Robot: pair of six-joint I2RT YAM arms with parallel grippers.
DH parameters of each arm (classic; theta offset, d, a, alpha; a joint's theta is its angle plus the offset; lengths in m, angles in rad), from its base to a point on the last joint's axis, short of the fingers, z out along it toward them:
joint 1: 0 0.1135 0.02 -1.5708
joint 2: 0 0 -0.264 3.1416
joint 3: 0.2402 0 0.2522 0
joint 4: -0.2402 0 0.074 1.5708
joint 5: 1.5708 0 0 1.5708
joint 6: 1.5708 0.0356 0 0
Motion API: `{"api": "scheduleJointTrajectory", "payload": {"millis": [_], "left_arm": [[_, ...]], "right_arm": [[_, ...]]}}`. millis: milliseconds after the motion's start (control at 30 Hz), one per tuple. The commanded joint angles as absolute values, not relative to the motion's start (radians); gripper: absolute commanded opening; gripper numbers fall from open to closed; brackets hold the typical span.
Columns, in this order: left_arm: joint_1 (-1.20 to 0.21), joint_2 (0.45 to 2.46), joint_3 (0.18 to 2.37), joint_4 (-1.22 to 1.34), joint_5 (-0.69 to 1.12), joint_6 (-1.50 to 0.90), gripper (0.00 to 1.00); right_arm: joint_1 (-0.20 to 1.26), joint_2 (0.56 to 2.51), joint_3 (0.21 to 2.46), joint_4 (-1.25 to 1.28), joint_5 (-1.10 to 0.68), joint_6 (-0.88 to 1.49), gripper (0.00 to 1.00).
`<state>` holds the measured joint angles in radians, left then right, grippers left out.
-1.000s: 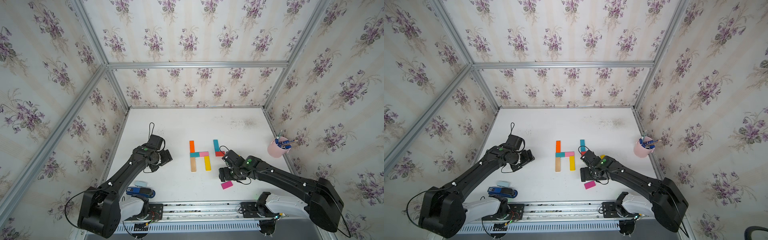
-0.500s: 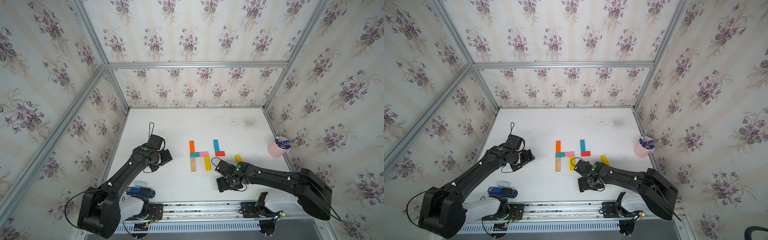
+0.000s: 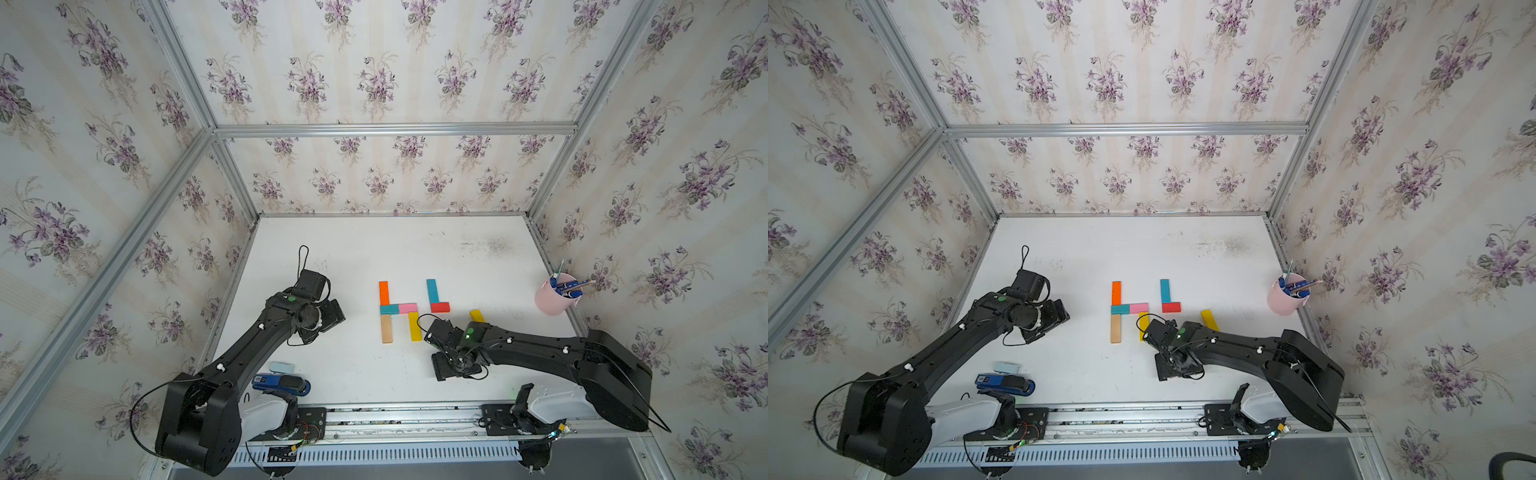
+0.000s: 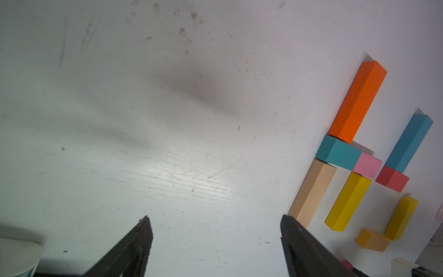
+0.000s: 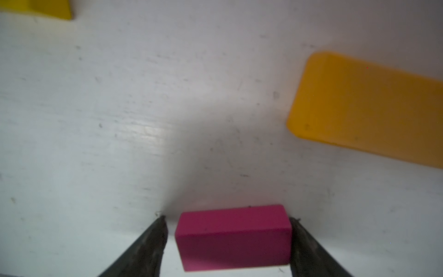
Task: Assemble the letter h with building blocks
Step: Pick up the building block from the center of the board, then adjust the building block at the center of the board.
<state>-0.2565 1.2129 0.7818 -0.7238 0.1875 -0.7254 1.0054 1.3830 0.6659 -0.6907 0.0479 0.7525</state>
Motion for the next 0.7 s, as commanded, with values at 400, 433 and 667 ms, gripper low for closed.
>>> {"api": "scheduleJointTrajectory", "payload": {"millis": [400,433,667], "left_arm": [[-0.255,1.203,0.799,-0.742,0.180,-0.714,0.86],[-0.255,1.200,0.802,-0.747,0.178,-0.713,0.86],[-0.255,1.185,0.809,-0.759,0.173,-0.714,0.86]], "right_arm": [[0.875,1.253,0.848,-0.832,0.087,0.710,0.48],[0.824,1.247,0.874,-0.832,0.088,0.687,0.48],[0.585,1.383,0.931,-0.770,0.061,0.598,0.45]]}}
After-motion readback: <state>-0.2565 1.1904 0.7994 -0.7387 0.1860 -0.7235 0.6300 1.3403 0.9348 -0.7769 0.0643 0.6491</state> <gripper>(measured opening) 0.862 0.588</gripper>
